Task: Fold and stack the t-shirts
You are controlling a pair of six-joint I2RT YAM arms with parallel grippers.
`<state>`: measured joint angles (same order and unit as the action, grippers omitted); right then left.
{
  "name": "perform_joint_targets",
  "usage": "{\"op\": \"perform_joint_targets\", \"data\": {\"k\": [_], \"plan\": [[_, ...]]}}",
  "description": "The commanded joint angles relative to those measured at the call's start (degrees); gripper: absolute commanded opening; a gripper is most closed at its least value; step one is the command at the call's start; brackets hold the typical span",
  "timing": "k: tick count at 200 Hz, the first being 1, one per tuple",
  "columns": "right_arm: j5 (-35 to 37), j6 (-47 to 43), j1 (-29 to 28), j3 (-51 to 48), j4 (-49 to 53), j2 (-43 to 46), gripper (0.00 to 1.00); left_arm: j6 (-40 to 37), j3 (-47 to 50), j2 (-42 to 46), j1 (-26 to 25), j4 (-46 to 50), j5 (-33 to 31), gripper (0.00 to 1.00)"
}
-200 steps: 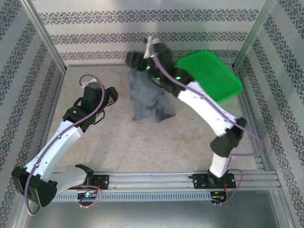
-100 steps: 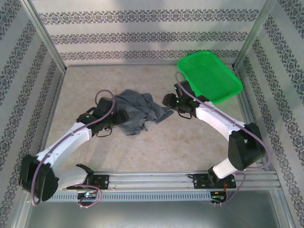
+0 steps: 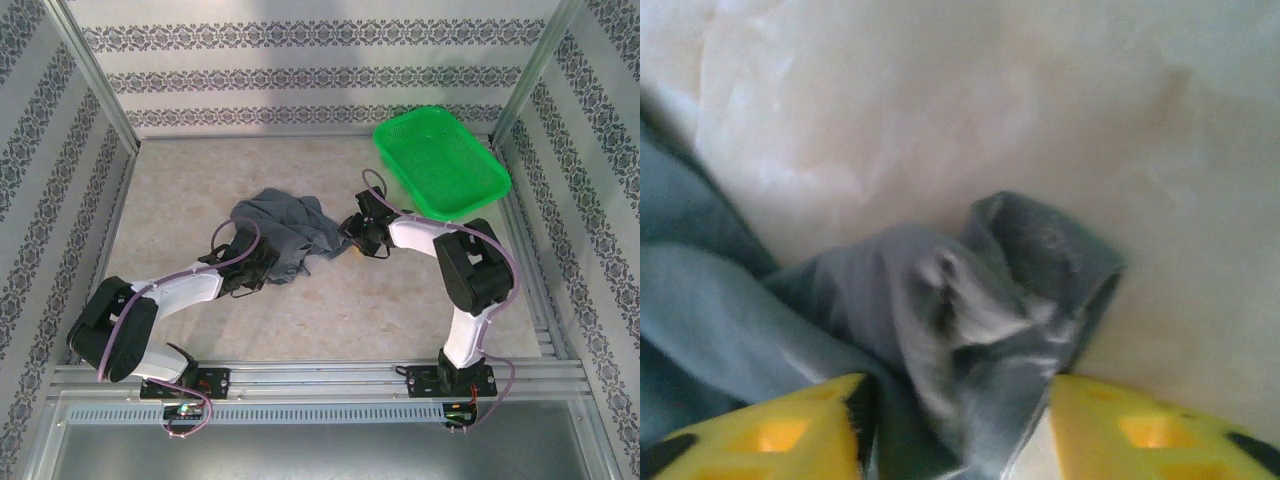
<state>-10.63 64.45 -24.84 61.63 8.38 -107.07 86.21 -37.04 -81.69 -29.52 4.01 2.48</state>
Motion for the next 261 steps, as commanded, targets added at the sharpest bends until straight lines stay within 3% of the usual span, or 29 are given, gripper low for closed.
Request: {"op": "perform_joint_targets", "data": {"k": [1, 13, 24, 52, 82, 129, 169, 195, 232, 261], "plan": [[-1.2, 3.6, 0.4, 3.7, -1.3, -2.3, 0.32, 2.0, -1.6, 0.9, 0.5, -1.9, -5.0, 0.21], [0.1, 3.4, 0.6, 4.1, -0.6, -1.8, 0.14, 0.3, -1.8, 2.9, 1.9, 0.4, -5.4, 0.0], [1.9, 2.5, 0.7, 4.3, 0.5, -0.3, 0.0, -2.0, -2.3, 6.0, 3.5, 3.2, -6.5, 0.0], [5.6, -1.5, 1.9, 6.3, 5.1, 5.6, 0.0, -8.8, -4.7, 14.9, 8.5, 9.9, -8.3, 0.0], [5.8, -5.5, 4.7, 9.6, 7.6, 10.4, 0.0, -14.0, -6.0, 18.9, 17.2, 6.9, -1.8, 0.0], [3.2, -12.9, 9.0, 25.9, 13.5, 10.9, 0.0, -20.6, -17.9, 10.1, 28.5, -5.1, 13.6, 0.0], [6.7, -19.5, 9.3, 37.1, 18.6, 13.3, 0.0, -24.0, -30.7, 4.9, 31.7, -6.6, 17.3, 0.0], [8.2, -21.1, 9.0, 36.2, 19.2, 18.1, 0.0, -24.8, -31.8, 7.0, 33.1, -5.0, 16.3, 0.0], [10.7, -24.0, 6.3, 27.4, 17.9, 28.6, 0.0, -26.8, -30.5, 13.7, 34.9, -1.2, 12.4, 0.0], [13.3, -24.8, 3.6, 21.2, 17.4, 34.3, 0.0, -28.2, -30.5, 14.2, 37.4, 1.2, 11.5, 0.0]]}}
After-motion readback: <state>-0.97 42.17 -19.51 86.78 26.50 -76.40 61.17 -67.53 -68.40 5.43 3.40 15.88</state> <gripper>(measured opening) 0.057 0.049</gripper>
